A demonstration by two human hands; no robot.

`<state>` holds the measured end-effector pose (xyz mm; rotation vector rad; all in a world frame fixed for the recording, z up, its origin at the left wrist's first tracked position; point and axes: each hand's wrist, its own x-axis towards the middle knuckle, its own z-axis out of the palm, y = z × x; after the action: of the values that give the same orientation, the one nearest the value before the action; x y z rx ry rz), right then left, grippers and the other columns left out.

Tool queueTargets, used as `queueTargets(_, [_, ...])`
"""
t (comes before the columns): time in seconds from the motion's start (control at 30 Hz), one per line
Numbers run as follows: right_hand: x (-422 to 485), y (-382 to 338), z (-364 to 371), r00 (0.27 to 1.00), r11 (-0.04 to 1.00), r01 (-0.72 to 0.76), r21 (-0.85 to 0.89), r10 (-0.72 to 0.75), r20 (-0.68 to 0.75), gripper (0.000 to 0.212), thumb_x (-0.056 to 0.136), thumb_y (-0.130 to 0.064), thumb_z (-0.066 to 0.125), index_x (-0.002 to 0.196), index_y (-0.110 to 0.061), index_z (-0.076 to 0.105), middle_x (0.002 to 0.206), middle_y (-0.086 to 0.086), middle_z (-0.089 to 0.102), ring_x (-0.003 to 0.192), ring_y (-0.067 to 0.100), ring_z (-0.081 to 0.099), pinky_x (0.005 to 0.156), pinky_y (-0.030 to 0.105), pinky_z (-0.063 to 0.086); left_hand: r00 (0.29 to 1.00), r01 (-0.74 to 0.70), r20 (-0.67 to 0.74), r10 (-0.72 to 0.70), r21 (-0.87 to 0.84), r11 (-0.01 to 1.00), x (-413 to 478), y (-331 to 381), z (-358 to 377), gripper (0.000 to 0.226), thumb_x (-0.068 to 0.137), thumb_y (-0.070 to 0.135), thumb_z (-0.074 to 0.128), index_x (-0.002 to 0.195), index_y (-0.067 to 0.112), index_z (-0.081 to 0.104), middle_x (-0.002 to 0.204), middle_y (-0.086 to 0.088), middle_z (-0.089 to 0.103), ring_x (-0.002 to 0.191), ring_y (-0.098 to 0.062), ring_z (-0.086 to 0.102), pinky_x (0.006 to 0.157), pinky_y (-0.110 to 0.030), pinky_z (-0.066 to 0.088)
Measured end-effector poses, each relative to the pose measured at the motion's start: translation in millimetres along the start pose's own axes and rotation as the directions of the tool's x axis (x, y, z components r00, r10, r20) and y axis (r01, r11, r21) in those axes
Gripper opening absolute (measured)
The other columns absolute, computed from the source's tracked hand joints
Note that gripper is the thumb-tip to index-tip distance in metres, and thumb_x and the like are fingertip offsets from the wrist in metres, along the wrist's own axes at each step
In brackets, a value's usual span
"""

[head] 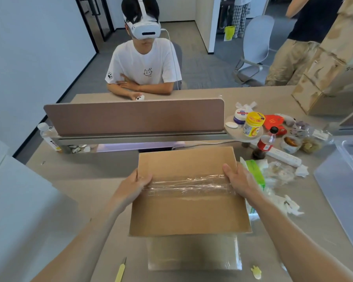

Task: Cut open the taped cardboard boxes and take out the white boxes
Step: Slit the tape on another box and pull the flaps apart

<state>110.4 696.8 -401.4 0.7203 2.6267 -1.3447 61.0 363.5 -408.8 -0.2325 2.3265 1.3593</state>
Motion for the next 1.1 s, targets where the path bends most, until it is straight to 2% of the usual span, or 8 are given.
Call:
queueTargets(0.23, [-13, 8, 21, 0.987, 0.988, 0.152, 0.009, -0.151, -0.054, 0.036, 0.099, -0.05, 0.043, 0.127, -0.029, 0.053, 0.109, -0.005, 0.067, 0.099, 0.021, 0.063, 0.092, 0.042, 0.048, 0.989, -0.062, -0.134, 0.068, 0.053, 0.997, -1, -29, 0, 0.066, 0.088, 0.071, 0.052, 0.145, 0.04, 0.041, 0.127, 0.014, 0.062, 0.118, -0.017, 0.058, 0.105, -0.041, 0.044])
queueTargets(0.43, [-21, 30, 44, 0.997, 0.997, 0.071, 0.024, -0.071, -0.007, 0.046, 0.096, -0.057, 0.042, 0.129, -0.027, 0.052, 0.108, -0.004, 0.066, 0.101, 0.022, 0.063, 0.093, 0.046, 0.049, 0.992, -0.047, -0.108, 0.058, 0.1, 0.994, -4, -45, 3, 0.054, 0.092, 0.062, 0.054, 0.14, 0.038, 0.045, 0.121, 0.012, 0.063, 0.112, -0.015, 0.06, 0.099, -0.035, 0.045])
queueTargets(0.6, [-24, 45, 52, 1.0, 1.0, 0.001, -0.012, -0.001, 0.024, 0.041, 0.101, -0.044, 0.043, 0.133, -0.02, 0.05, 0.119, 0.003, 0.063, 0.113, 0.027, 0.058, 0.096, 0.04, 0.043, 0.999, -0.014, -0.05, 0.021, 0.127, 0.992, 2, -63, 13, 0.056, 0.089, 0.069, 0.052, 0.138, 0.043, 0.044, 0.121, 0.016, 0.064, 0.113, -0.015, 0.06, 0.101, -0.037, 0.045])
queueTargets(0.83, [-17, 49, 68, 0.996, 0.983, -0.07, -0.17, 0.077, 0.034, 0.055, 0.103, -0.042, 0.04, 0.147, -0.011, 0.03, 0.133, 0.02, 0.056, 0.122, 0.04, 0.052, 0.094, 0.042, 0.038, 0.999, 0.028, -0.026, -0.025, 0.097, 0.995, 7, -75, 23, 0.041, 0.093, 0.063, 0.052, 0.13, 0.046, 0.045, 0.121, 0.016, 0.063, 0.116, -0.016, 0.058, 0.094, -0.036, 0.044])
queueTargets(0.9, [-14, 46, 72, 0.996, 0.976, -0.078, -0.204, 0.087, 0.035, 0.055, 0.102, -0.037, 0.043, 0.147, -0.009, 0.026, 0.136, 0.021, 0.051, 0.124, 0.041, 0.049, 0.094, 0.043, 0.038, 1.0, 0.019, -0.007, -0.018, 0.1, 0.995, 10, -78, 25, 0.049, 0.092, 0.065, 0.052, 0.135, 0.044, 0.043, 0.127, 0.017, 0.059, 0.12, -0.015, 0.055, 0.096, -0.037, 0.043])
queueTargets(0.97, [-13, 44, 77, 0.999, 0.966, -0.024, -0.258, 0.029, 0.016, 0.054, 0.099, -0.029, 0.047, 0.144, -0.007, 0.026, 0.136, 0.019, 0.044, 0.123, 0.041, 0.045, 0.092, 0.044, 0.036, 1.0, 0.017, -0.012, -0.016, 0.108, 0.994, 10, -79, 26, 0.044, 0.094, 0.06, 0.053, 0.132, 0.042, 0.043, 0.126, 0.02, 0.053, 0.118, -0.012, 0.051, 0.094, -0.035, 0.04])
queueTargets(1.03, [-13, 42, 83, 0.997, 0.914, 0.055, -0.403, -0.071, -0.024, 0.063, 0.095, -0.026, 0.049, 0.149, -0.009, 0.021, 0.143, 0.016, 0.034, 0.132, 0.039, 0.035, 0.103, 0.048, 0.034, 1.0, 0.023, -0.009, -0.022, 0.096, 0.995, 9, -82, 24, 0.042, 0.093, 0.061, 0.054, 0.128, 0.041, 0.043, 0.126, 0.022, 0.052, 0.115, -0.01, 0.051, 0.093, -0.033, 0.039])
queueTargets(1.1, [-14, 33, 92, 0.981, 0.833, 0.161, -0.529, -0.192, -0.005, 0.067, 0.095, -0.027, 0.049, 0.154, -0.018, 0.018, 0.158, 0.013, 0.019, 0.145, 0.036, 0.018, 0.116, 0.049, 0.023, 0.999, 0.035, -0.009, -0.034, 0.067, 0.997, 8, -92, 20, 0.065, 0.084, 0.076, 0.048, 0.138, 0.041, 0.045, 0.13, 0.016, 0.059, 0.118, -0.014, 0.057, 0.1, -0.039, 0.045])
